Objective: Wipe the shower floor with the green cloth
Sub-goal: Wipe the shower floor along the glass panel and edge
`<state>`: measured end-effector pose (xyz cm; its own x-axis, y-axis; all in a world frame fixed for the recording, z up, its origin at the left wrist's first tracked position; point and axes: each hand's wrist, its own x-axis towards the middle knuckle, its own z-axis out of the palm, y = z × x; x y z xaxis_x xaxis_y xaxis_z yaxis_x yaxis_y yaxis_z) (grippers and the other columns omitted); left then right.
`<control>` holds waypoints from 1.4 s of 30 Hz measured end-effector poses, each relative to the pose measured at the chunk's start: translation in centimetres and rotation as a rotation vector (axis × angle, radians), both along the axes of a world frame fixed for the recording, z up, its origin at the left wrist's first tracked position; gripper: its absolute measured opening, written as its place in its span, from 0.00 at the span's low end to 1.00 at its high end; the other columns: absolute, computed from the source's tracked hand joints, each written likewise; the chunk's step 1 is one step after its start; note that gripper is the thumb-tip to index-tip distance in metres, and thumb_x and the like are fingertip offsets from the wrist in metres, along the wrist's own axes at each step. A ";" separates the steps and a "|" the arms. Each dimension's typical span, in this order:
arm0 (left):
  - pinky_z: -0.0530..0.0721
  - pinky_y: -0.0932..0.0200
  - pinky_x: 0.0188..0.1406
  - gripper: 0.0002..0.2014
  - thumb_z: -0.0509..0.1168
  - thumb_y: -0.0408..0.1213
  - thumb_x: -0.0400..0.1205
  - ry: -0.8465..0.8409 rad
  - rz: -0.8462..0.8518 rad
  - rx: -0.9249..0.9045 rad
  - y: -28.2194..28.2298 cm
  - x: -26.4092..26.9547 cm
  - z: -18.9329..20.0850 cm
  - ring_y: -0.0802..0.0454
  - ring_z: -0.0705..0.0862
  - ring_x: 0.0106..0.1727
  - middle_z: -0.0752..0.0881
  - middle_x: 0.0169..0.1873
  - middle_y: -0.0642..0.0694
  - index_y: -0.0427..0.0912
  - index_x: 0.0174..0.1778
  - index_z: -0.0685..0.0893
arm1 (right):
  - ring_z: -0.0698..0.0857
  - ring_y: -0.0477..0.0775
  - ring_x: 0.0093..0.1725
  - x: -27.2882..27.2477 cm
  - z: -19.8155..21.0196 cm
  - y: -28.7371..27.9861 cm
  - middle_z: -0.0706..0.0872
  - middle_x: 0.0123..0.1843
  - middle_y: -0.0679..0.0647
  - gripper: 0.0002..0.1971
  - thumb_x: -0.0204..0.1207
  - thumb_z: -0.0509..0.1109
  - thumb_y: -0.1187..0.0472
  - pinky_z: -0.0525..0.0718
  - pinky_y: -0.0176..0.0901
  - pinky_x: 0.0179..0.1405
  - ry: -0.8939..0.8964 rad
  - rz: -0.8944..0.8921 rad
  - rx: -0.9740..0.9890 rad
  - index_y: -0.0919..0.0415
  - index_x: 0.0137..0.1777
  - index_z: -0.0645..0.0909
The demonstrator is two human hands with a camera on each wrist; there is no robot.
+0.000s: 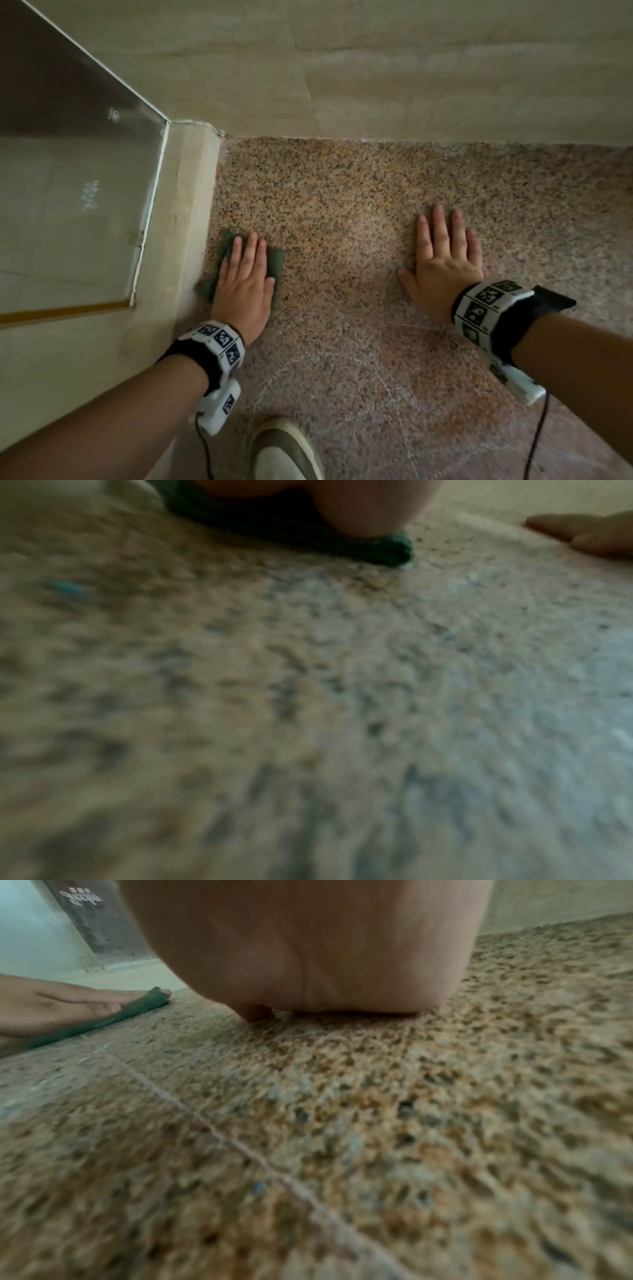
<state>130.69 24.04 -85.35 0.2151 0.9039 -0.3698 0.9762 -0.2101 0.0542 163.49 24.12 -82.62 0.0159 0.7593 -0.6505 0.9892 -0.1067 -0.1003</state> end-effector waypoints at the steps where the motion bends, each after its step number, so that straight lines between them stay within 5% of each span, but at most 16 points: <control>1: 0.44 0.44 0.84 0.33 0.35 0.50 0.85 0.004 0.008 -0.007 0.1 0.4 0.0 0.47 0.36 0.86 0.39 0.86 0.48 0.40 0.86 0.44 | 0.24 0.65 0.81 0.0 0.0 0.0 0.20 0.82 0.59 0.45 0.82 0.46 0.35 0.34 0.62 0.82 -0.001 0.002 0.001 0.59 0.82 0.23; 9: 0.49 0.39 0.84 0.31 0.37 0.50 0.87 -0.016 -0.185 -0.095 -0.3 5.2 1.0 0.44 0.30 0.85 0.33 0.85 0.47 0.42 0.84 0.34 | 0.24 0.65 0.81 -0.2 0.4 0.1 0.19 0.81 0.59 0.44 0.82 0.45 0.35 0.33 0.62 0.82 -0.016 0.004 -0.010 0.59 0.82 0.22; 12: 0.33 0.41 0.83 0.33 0.43 0.48 0.90 -0.064 -0.434 -0.200 -1.1 11.2 1.5 0.46 0.22 0.81 0.25 0.82 0.47 0.43 0.84 0.30 | 0.26 0.61 0.83 0.4 0.4 -0.3 0.22 0.83 0.56 0.44 0.82 0.47 0.35 0.34 0.58 0.83 0.008 0.021 0.055 0.57 0.83 0.24; 15: 0.37 0.44 0.83 0.34 0.47 0.51 0.90 -0.059 -0.645 -0.157 -1.6 16.2 1.5 0.45 0.31 0.85 0.33 0.85 0.47 0.41 0.86 0.39 | 0.28 0.56 0.84 2.6 0.2 -1.5 0.25 0.84 0.55 0.44 0.80 0.45 0.34 0.36 0.52 0.83 -0.001 0.009 0.111 0.58 0.84 0.27; 19: 0.42 0.46 0.84 0.34 0.46 0.52 0.90 -0.032 -0.782 -0.127 -0.4 17.6 1.4 0.46 0.35 0.86 0.36 0.86 0.46 0.41 0.86 0.38 | 0.28 0.55 0.83 5.3 0.0 -2.7 0.25 0.83 0.54 0.47 0.71 0.36 0.30 0.38 0.53 0.83 -0.010 0.046 0.099 0.57 0.83 0.26; 22: 0.44 0.46 0.85 0.34 0.44 0.52 0.90 -0.037 -0.717 -0.105 1.0 17.6 1.4 0.47 0.35 0.86 0.35 0.86 0.47 0.42 0.86 0.36 | 0.23 0.54 0.80 5.6 -0.1 -2.2 0.19 0.80 0.54 0.47 0.72 0.40 0.31 0.34 0.54 0.81 -0.019 0.070 0.041 0.56 0.79 0.20; 27: 0.37 0.48 0.84 0.33 0.41 0.50 0.90 0.016 -0.165 -0.101 9.8 12.4 2.2 0.45 0.31 0.85 0.30 0.84 0.43 0.40 0.85 0.33 | 0.23 0.57 0.82 5.6 0.3 -2.0 0.15 0.77 0.52 0.49 0.79 0.52 0.35 0.34 0.55 0.81 -0.025 0.084 -0.026 0.56 0.80 0.19; 32: 0.37 0.44 0.84 0.35 0.44 0.50 0.89 0.022 0.028 -0.110 7.5 12.6 2.1 0.40 0.32 0.85 0.32 0.84 0.40 0.36 0.85 0.35 | 0.24 0.58 0.82 5.4 1.0 -1.8 0.15 0.77 0.54 0.48 0.80 0.51 0.35 0.34 0.55 0.81 -0.032 0.075 -0.059 0.57 0.74 0.14; 36: 0.33 0.40 0.83 0.36 0.43 0.50 0.90 -0.022 -0.225 -0.208 0.5 17.1 2.1 0.40 0.22 0.81 0.23 0.81 0.41 0.38 0.81 0.27 | 0.24 0.58 0.82 5.2 1.2 -1.6 0.15 0.77 0.53 0.48 0.81 0.50 0.35 0.36 0.57 0.83 -0.032 0.076 -0.083 0.57 0.79 0.18; 42: 0.36 0.44 0.83 0.37 0.46 0.53 0.89 -0.043 -0.594 -0.201 -3.2 17.4 1.6 0.45 0.27 0.83 0.27 0.83 0.47 0.41 0.84 0.31 | 0.26 0.58 0.83 5.4 0.9 -1.8 0.15 0.76 0.52 0.47 0.81 0.51 0.36 0.39 0.58 0.83 -0.017 0.081 -0.051 0.58 0.82 0.22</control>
